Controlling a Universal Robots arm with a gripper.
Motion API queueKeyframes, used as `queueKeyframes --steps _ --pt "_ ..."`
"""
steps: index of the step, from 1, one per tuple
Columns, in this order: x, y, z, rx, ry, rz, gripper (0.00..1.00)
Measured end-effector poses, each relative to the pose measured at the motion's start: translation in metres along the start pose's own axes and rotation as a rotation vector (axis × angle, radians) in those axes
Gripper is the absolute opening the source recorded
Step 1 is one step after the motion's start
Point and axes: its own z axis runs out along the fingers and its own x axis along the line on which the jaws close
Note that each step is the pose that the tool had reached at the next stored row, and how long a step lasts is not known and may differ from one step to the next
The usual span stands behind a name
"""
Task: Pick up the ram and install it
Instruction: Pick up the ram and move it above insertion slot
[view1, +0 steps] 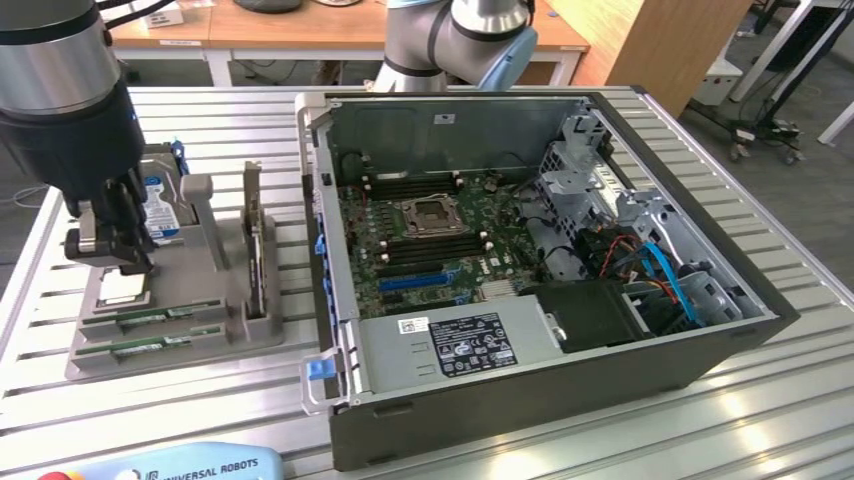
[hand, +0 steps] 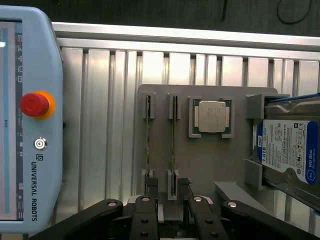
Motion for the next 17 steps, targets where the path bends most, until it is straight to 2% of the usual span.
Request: queueKeyframes --steps 5,11,17 --pt "0.0064 0.0002 0.0 0.0 0.0 0.0 0.3" --pt "0.0067 0.0002 0.0002 0.0 0.0 0.0 0.3" --pt "0.0069 -0.0001 0.0069 -0.0001 0.0 0.0 0.3"
